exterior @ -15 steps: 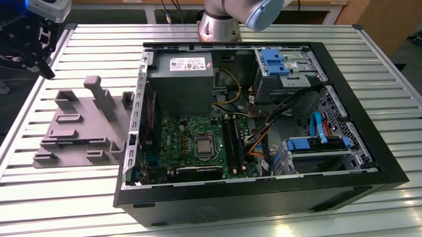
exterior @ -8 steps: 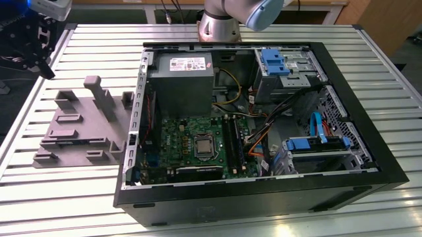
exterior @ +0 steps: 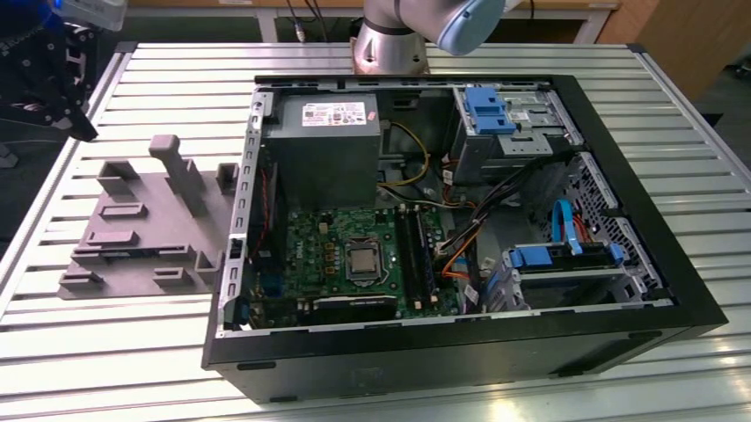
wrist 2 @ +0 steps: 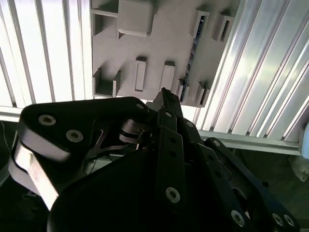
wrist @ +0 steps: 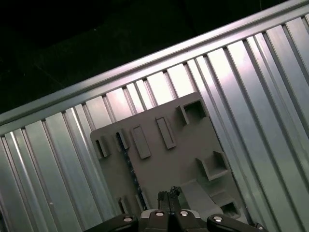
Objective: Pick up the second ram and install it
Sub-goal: 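Pick up the second ram and move it above second insertion slot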
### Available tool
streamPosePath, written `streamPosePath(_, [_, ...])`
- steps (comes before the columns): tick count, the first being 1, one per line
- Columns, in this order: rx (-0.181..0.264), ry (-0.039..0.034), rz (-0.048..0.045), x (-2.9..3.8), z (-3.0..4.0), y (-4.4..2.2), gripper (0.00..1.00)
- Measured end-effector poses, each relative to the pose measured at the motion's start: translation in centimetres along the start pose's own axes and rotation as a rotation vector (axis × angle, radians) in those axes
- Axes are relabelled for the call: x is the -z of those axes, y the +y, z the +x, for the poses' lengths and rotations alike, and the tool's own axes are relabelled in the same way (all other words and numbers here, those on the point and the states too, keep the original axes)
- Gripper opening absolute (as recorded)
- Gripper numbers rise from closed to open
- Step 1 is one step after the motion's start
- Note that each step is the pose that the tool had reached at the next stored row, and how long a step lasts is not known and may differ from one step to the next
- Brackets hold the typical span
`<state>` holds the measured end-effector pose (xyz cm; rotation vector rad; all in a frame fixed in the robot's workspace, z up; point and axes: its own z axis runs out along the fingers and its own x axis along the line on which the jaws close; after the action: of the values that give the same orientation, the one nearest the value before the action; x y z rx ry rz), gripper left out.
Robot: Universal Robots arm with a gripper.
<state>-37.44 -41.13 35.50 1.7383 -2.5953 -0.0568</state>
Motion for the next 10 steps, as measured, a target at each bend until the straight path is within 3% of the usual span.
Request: streamPosePath(10, [0.001, 0.0000, 0.0000, -0.01, 0.00, 0.00, 0.11])
